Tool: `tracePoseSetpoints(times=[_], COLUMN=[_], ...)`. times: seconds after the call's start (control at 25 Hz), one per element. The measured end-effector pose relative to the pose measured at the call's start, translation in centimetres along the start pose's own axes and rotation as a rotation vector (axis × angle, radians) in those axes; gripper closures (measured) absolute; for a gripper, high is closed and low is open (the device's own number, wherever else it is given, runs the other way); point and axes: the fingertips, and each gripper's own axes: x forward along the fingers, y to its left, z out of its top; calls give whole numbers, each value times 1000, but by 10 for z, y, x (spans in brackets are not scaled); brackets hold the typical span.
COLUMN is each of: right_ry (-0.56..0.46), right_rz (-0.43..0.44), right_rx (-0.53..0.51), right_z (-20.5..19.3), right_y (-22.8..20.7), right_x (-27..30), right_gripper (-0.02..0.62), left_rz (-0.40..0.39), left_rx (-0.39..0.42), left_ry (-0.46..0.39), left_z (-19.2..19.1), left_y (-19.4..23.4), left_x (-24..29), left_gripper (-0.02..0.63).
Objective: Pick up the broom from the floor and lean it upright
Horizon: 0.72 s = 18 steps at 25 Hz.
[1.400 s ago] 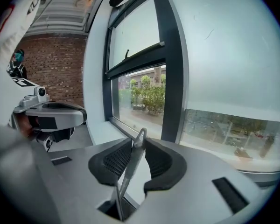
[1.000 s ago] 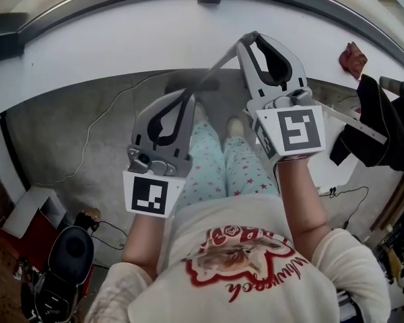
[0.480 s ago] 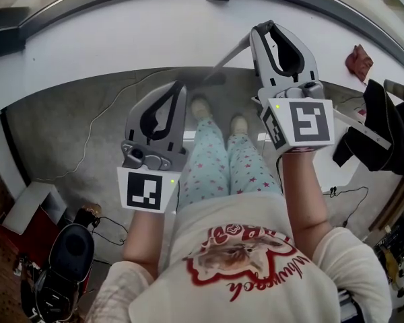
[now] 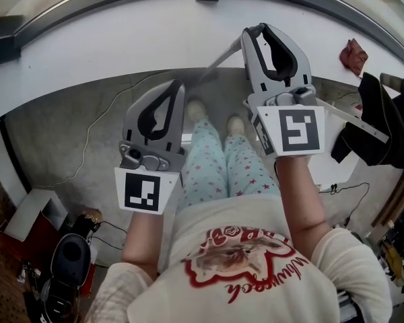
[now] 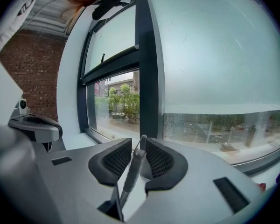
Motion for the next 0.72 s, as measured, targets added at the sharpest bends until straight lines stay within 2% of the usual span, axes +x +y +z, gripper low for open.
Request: tracePoseSetpoints(times=[0.16,0.36,0.6,0.72], right_ry=[-8,-64,-102,-95], right_rz=[2,32,15,43], right_rx=[24,5,17,0], right_z=[6,14,25,25], right_y=[-3,-1,-7,-5], right_x=[-6,-20,-50,-71], right_gripper=[492,492,492,492], left_rz=[-17,-20,0,18], left_rx=[5,17,33,29], left_ry=[0,-15,-43,-61], left_z=[1,7,14,21], left_y=[-11,-25,-46,-60], left_x=[-1,-5,-12,-17], left_gripper=[589,589,589,589])
